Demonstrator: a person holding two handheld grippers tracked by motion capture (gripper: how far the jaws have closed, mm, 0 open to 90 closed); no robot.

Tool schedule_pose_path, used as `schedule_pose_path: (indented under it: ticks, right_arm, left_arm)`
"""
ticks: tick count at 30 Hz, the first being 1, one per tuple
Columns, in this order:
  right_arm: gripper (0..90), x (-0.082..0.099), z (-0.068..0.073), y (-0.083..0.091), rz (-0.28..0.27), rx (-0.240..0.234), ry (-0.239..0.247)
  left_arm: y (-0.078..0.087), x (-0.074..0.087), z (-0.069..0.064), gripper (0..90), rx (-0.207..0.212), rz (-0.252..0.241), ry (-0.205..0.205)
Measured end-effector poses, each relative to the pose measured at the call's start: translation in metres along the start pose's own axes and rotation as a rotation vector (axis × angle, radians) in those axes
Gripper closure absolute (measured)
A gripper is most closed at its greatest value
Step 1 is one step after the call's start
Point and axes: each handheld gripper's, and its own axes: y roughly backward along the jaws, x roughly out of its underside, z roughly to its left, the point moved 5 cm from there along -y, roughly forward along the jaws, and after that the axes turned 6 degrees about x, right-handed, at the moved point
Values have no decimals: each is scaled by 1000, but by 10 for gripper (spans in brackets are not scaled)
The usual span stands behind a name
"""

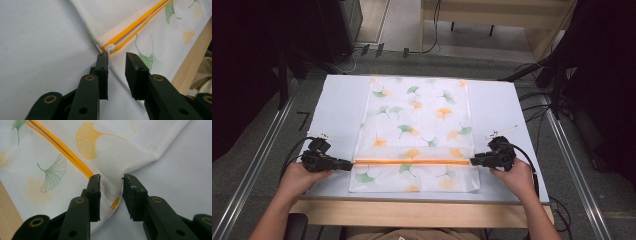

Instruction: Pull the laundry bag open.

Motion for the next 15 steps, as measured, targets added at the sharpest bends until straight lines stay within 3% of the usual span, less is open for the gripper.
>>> schedule_pose_path:
  ticks: [9,12,15]
  right_arm:
    - [582,-4,4,1,-34,9,24]
    - [575,-6,3,5,-71,15,27]
    - [564,-8,2,9,-101,18,25]
  left_arm:
    - [6,-6,-2,552,-37,-92,-38]
    - [8,-7,0,483,-54,-106,-57]
    - [10,-7,2,420,-63,-119,-49]
